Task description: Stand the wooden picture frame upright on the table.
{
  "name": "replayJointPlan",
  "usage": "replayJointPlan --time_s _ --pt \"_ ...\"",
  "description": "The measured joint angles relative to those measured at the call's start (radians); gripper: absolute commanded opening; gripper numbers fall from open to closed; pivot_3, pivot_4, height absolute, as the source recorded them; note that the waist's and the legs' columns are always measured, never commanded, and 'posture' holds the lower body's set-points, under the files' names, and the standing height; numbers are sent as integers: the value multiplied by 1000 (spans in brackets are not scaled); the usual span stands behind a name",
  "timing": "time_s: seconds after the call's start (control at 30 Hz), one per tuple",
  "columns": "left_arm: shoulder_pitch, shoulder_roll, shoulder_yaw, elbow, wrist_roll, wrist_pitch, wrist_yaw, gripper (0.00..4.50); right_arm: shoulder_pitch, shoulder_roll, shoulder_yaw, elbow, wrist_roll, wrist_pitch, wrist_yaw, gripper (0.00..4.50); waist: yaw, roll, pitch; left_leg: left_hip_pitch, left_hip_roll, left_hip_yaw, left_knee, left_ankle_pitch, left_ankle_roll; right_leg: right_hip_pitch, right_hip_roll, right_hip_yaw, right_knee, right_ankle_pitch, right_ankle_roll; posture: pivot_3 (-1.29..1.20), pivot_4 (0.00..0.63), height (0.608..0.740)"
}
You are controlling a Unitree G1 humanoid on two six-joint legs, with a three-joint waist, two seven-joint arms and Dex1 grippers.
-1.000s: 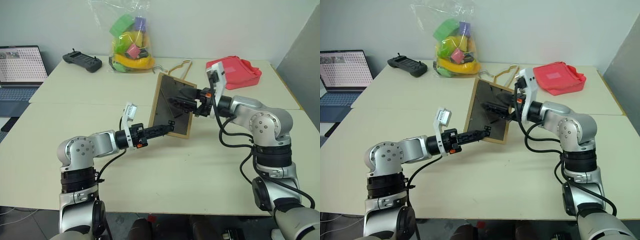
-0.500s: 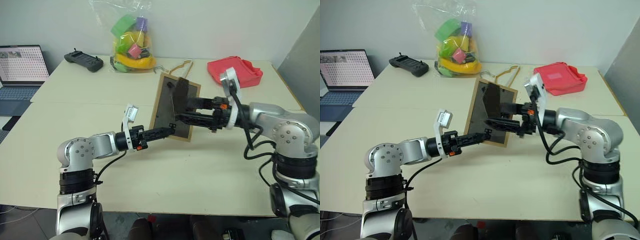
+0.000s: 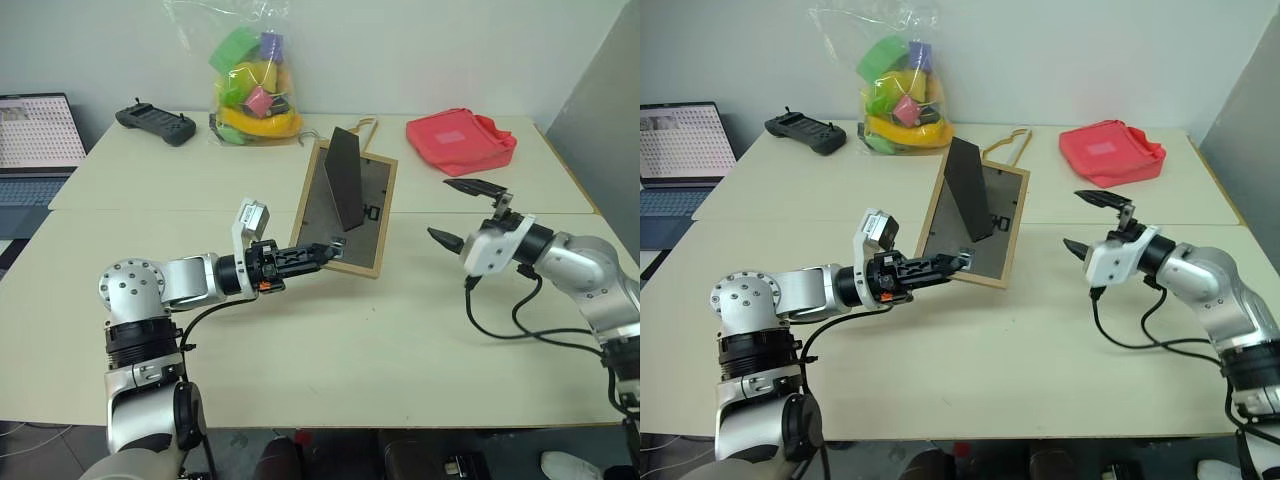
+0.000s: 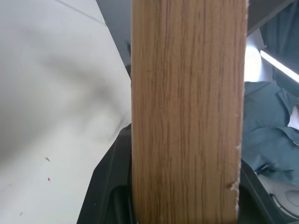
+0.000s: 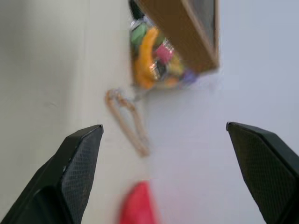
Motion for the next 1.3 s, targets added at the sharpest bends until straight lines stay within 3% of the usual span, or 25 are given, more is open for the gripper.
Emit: replayJointPlan --time_s 0.17,0.43,0.63,0.87,0.93,1.13,1.3 --pt "-22 16 -25 51 -132 0 83 1316 -114 56 79 134 -234 -128 -261 4475 5 0 0 0 0 0 1 1 -1 0 0 0 2 0 0 0 150 740" --pt "18 36 -104 67 -321 -31 215 1316 -219 112 177 222 -374 -151 -413 4475 7 0 0 0 0 0 2 1 -1 0 -1 0 3 0 0 0 150 740" --pt "93 77 -205 20 -487 -121 309 1316 -246 113 199 256 -370 -165 -420 3399 8 0 0 0 0 0 5 1 -1 0 -1 0 6 0 0 0 150 740" --pt "123 111 -260 -45 -558 -224 342 1316 -245 96 201 256 -352 -190 -432 1570 9 0 0 0 -1 0 6 1 -1 0 -1 0 8 0 0 0 150 740" --pt "133 115 -270 -52 -579 -243 333 2005 -247 94 200 255 -348 -192 -438 1359 9 0 0 0 -1 0 6 1 -1 0 -1 0 8 0 0 0 150 740" --pt "127 153 -287 -74 -576 -296 330 3211 -247 90 207 273 -302 -217 -405 1272 9 0 0 0 -1 0 6 1 -1 0 -1 0 8 0 0 0 150 740" --pt "35 228 -197 35 -416 -416 290 4131 -241 93 207 339 -158 -221 -283 1272 8 0 0 0 -1 0 6 1 -1 1 -1 0 8 0 -1 0 150 740"
